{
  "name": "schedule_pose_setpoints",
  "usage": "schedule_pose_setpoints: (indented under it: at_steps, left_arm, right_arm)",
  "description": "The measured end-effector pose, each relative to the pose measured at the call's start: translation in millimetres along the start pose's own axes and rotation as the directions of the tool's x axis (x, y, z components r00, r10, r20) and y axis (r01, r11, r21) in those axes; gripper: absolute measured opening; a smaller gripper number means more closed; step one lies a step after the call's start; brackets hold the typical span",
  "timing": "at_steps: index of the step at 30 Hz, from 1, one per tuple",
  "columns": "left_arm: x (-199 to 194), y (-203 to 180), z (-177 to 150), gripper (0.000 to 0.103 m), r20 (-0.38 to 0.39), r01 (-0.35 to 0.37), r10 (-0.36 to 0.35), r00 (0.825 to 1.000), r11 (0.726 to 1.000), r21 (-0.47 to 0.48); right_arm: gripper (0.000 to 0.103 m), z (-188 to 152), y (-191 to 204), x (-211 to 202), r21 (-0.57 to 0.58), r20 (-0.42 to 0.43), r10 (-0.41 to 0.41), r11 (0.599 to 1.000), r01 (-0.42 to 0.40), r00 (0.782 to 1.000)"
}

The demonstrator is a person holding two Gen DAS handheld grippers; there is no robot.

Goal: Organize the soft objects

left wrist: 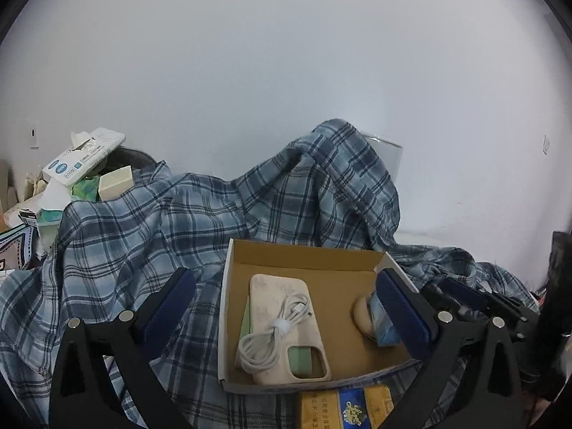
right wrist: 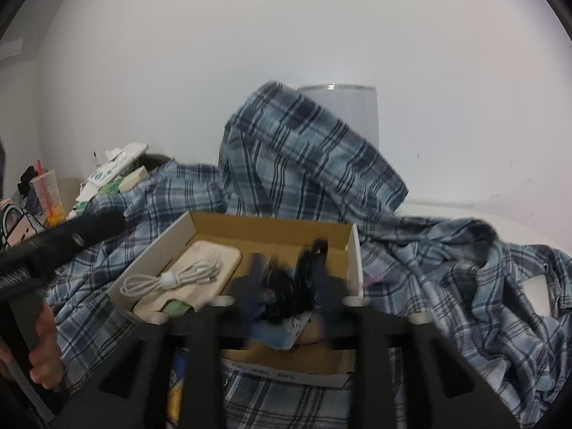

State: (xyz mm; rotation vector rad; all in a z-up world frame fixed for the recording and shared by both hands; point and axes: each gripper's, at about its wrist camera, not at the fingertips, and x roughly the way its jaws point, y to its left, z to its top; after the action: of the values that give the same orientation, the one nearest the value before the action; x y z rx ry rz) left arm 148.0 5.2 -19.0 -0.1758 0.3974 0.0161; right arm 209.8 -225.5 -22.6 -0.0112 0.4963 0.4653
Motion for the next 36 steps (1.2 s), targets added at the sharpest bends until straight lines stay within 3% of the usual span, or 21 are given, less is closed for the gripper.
schedule_pose_setpoints:
  at_steps: [1,6,22,36]
  left_arm:
    - [0.4,0.5,0.0,0.103,-0.004,0.0,0.0,1.0,1.0,-0.002]
    - [2.8,3.2,0.8,0.103,-0.014,0.005,-0.005,1.0,1.0,-0.015]
    - [-9.8,-8.2,1.6,0.103,0.023,0.015,-0.015,1.0,1.0,0.026]
    - [-37.3,-31.5,8.4,0.103,0.086,0.066,-0.077,0.993,0.99,0.123]
  right_arm:
    - [0.088,-1.3,-0.1,2.0,0.002,-0.009,-0.008,1.0,0.008,1.0]
    - [0.088,-0.9,-2.8,-4.9,0.015,0.036,-0.024,1.0,0.024,0.999]
    - [0.088,0.6,-1.4,-8.0,0.004,0.049,-0.03,1.0,0.029,0.998]
    - [0.088,5.6,2.5,-15.5,-0.005,0.086,-0.034,0.999,0.035,0.996]
